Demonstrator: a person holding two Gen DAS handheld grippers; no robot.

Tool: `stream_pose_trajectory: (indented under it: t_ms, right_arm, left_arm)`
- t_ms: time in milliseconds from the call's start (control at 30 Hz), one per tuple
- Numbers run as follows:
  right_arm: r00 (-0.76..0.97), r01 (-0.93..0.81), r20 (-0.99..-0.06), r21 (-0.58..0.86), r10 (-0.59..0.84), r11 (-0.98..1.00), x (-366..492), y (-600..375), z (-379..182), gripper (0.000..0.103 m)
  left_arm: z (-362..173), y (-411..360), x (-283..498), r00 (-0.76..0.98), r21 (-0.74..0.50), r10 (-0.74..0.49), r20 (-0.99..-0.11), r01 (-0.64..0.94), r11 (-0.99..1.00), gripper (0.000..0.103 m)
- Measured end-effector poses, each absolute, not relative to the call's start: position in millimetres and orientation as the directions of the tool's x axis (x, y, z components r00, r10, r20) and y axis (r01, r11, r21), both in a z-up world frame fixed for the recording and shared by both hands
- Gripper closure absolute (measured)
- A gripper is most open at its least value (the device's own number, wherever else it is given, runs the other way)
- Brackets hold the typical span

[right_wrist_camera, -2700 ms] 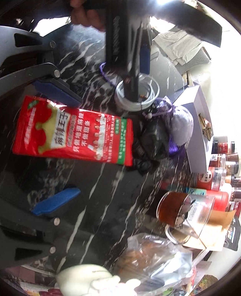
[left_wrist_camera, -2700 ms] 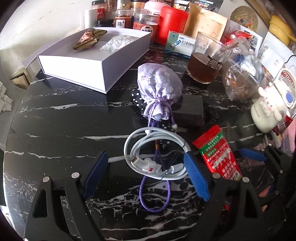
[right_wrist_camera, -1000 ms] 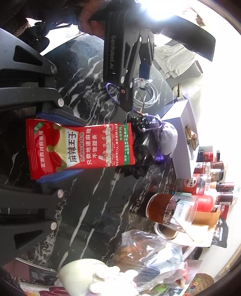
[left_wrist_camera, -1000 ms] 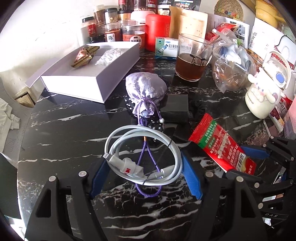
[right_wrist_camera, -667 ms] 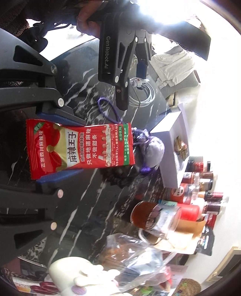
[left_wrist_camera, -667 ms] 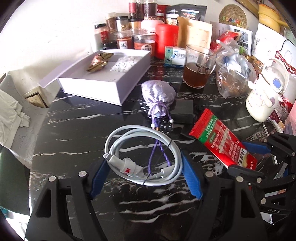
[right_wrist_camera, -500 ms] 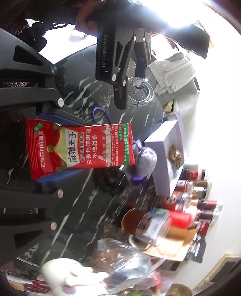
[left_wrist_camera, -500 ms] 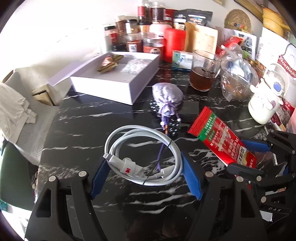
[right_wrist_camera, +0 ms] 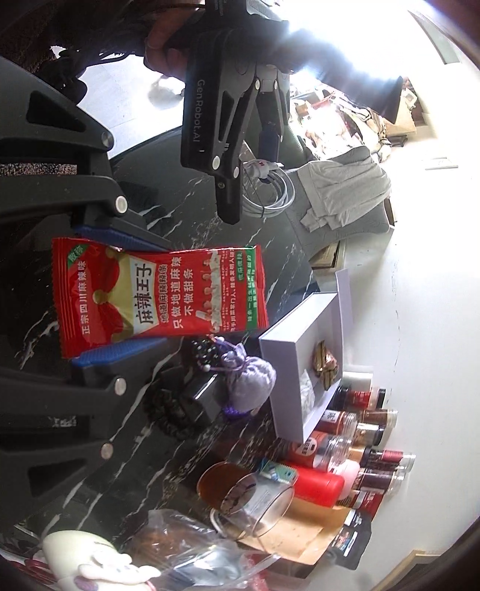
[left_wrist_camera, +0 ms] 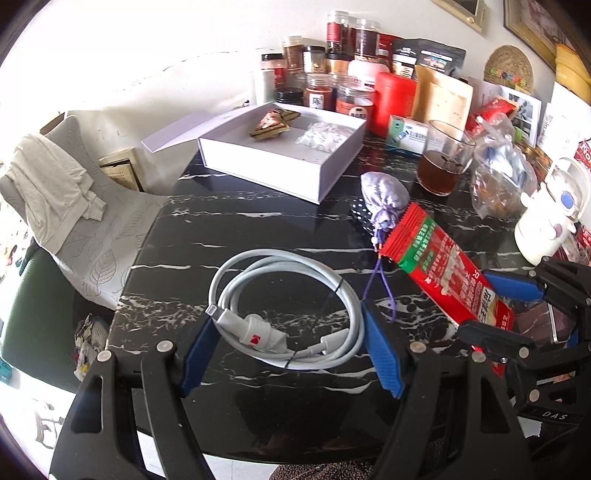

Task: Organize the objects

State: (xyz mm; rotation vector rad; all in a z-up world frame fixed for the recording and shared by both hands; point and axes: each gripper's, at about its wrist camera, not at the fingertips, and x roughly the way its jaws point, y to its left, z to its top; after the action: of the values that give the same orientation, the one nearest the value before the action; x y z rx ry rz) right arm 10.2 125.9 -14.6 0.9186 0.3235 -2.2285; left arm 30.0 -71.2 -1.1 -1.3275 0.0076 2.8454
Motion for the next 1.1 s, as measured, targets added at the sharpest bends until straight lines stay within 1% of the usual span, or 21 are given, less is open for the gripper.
stream_pose_trajectory:
  t_ms: [233, 533, 767, 1100]
  right_arm:
    - [-0.508, 0.711, -0.677, 0.02, -0.532, -0.703, -5, 113, -1, 0.058]
    - [-0.528, 0.719, -0.652, -0.001, -0.545, -0.695, -31, 103, 22, 0.058]
    - [-0.529, 0.724, -0.639, 0.003, -0.558, -0.69, -57, 98, 35, 0.058]
    - [-0.55, 0.714, -0.63, -0.012, -0.549, -0.701, -104, 95, 45, 0.057]
  left_arm:
    - [12, -87, 16, -0.653, 0.007, -0.021, -0.757, 0.023, -1.0, 0.031]
    - [35, -94, -20, -0.671, 0.01, -0.025, -0.741, 0.027, -1.0, 0.031]
    - [53, -98, -54, -0.681, 0.021, -0.022, -0.732, 0.01, -1.0, 0.031]
    - [57, -98, -116, -0.669, 0.026, -0.005, -0.743, -0.022, -0.999, 0.031]
